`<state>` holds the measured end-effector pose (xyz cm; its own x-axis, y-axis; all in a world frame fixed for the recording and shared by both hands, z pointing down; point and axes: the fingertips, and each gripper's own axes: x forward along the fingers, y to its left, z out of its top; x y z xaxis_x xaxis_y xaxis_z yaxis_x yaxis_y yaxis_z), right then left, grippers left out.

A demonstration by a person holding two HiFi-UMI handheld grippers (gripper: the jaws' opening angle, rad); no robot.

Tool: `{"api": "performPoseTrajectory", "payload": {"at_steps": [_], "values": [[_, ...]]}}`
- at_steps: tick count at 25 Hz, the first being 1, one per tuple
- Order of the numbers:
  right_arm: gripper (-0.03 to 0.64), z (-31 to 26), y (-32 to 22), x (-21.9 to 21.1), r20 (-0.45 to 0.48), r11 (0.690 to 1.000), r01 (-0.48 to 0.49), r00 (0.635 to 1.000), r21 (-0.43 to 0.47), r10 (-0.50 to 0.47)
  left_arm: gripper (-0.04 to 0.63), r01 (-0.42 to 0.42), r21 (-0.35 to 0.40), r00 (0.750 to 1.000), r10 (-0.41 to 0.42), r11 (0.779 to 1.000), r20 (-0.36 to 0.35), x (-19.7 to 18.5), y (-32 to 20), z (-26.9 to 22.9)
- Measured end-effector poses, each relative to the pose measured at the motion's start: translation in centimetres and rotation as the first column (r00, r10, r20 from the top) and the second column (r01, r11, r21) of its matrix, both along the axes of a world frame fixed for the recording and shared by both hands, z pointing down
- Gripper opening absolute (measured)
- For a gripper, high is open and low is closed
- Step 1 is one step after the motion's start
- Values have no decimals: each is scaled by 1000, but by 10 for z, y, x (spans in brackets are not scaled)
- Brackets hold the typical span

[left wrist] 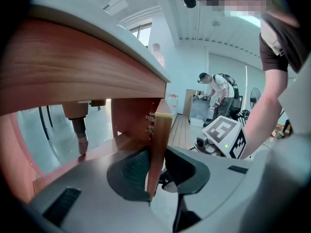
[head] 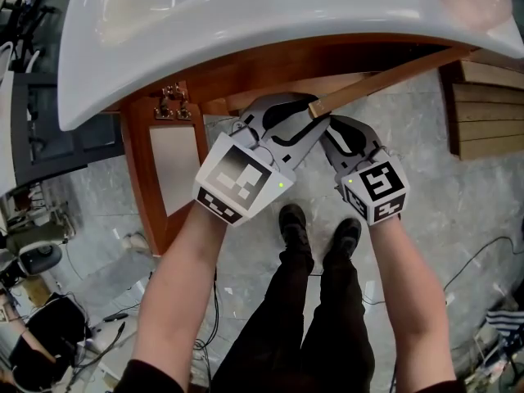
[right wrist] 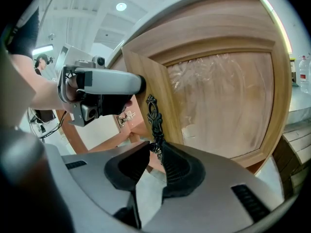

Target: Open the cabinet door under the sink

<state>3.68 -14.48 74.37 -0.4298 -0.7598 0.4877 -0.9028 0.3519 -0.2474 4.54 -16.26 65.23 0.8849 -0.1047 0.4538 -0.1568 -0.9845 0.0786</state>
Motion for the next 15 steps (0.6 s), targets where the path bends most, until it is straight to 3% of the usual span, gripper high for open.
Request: {"api": "performPoseTrajectory", "payload": {"at_steps": [15], "values": [[97,-3,35,10,27,1000,24,999,7,-24,104,-114,-11,993,114,993,17,9,39,-7]]}}
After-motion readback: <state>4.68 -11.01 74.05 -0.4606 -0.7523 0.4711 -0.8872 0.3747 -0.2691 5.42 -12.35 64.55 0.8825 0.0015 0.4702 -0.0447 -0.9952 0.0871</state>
